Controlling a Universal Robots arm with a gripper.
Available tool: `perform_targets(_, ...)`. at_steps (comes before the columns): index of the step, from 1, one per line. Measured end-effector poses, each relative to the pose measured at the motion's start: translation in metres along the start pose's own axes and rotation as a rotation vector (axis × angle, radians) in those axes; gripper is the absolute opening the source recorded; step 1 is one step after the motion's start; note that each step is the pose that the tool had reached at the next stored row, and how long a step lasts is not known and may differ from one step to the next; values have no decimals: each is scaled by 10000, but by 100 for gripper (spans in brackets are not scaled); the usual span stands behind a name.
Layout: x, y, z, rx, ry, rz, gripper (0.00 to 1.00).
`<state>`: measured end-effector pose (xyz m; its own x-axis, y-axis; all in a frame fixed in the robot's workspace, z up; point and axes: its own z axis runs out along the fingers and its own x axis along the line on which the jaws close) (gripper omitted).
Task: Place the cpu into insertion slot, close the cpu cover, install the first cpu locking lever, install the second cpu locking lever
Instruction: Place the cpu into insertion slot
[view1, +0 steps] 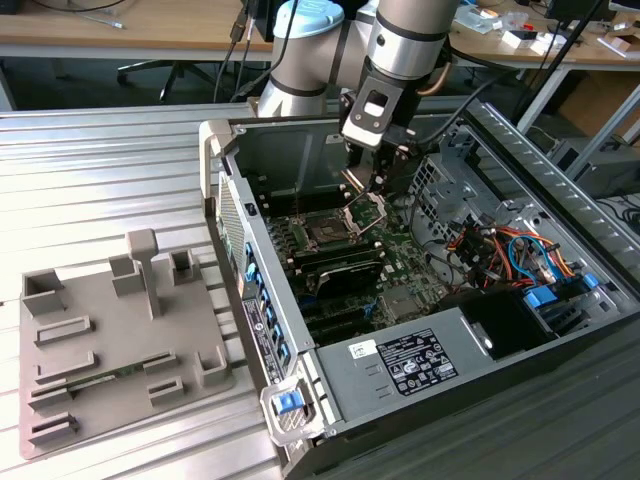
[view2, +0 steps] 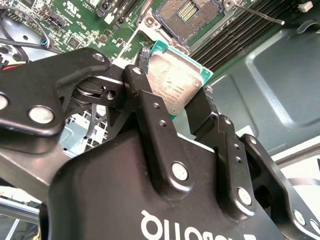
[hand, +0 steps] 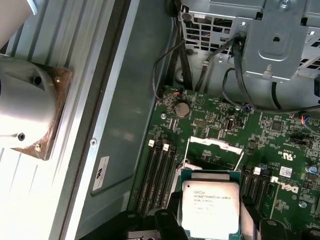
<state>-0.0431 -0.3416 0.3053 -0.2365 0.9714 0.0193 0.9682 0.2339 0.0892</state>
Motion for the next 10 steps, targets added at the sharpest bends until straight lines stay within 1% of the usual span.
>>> perform_targets(10, 0, 0, 0, -5, -25, 273, 55)
